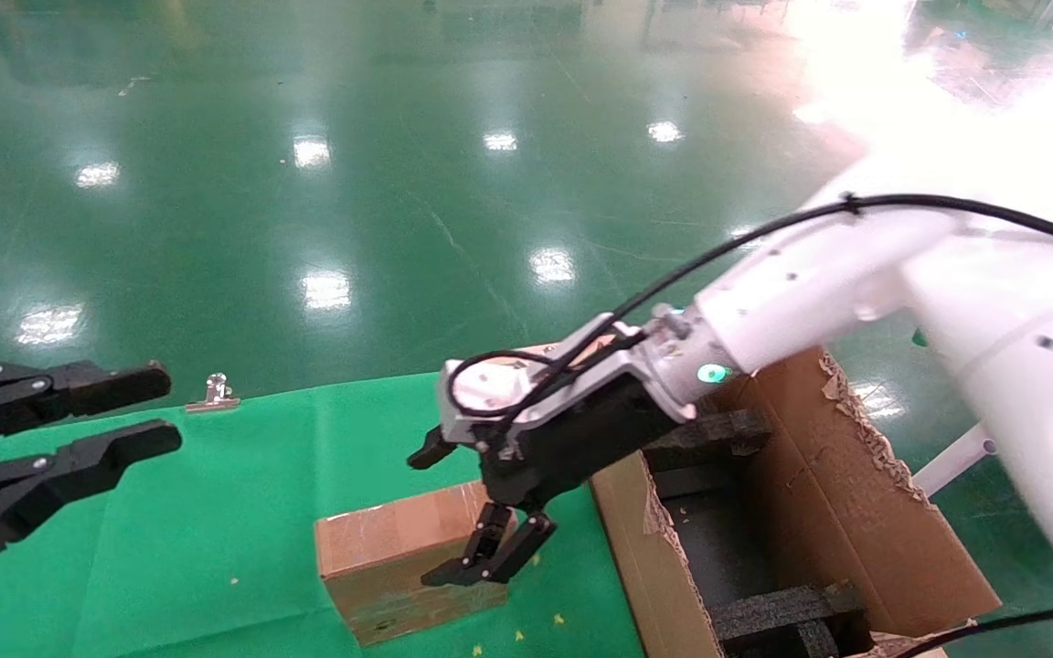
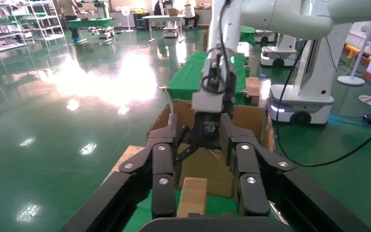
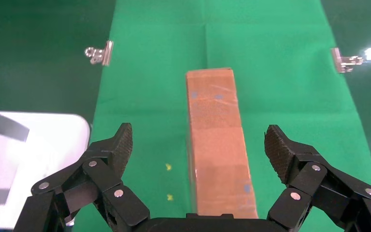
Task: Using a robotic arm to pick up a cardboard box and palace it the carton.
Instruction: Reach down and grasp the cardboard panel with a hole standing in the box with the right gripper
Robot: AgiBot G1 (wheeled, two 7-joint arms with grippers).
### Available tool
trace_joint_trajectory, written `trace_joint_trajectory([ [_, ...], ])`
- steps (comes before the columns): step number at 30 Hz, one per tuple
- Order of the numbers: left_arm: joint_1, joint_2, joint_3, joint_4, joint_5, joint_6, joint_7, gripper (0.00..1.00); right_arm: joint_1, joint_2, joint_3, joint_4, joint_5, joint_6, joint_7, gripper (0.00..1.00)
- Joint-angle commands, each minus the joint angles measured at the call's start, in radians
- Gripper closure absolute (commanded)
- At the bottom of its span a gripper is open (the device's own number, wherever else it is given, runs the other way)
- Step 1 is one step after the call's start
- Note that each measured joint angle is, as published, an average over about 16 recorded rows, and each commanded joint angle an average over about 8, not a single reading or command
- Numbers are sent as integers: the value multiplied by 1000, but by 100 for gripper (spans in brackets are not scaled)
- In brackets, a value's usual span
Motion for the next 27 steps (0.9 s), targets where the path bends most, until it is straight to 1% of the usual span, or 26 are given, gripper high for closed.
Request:
trace_joint_trajectory([
  [1,0,0,0,0,0,0,0,100,24,-33,-35,-47,-11,0,-26,0],
  [9,0,0,0,0,0,0,0,100,91,-151,-144,-201,-57,3,-126,0],
  [17,0,0,0,0,0,0,0,100,149,-254,-241,-324,-117,5,-226,0],
  [18,0,0,0,0,0,0,0,98,154,-264,-250,-339,-119,6,-239,0],
  [19,0,0,0,0,0,0,0,89,159,-273,-258,-355,-121,7,-252,0],
  [21,0,0,0,0,0,0,0,64,167,-288,-270,-383,-119,8,-275,0],
  [22,0,0,0,0,0,0,0,51,170,-294,-275,-395,-115,8,-286,6],
  [25,0,0,0,0,0,0,0,14,176,-306,-283,-427,-102,9,-309,43],
  [26,0,0,0,0,0,0,0,4,178,-309,-285,-434,-98,9,-314,56],
  [27,0,0,0,0,0,0,0,0,180,-310,-287,-439,-95,9,-318,68],
])
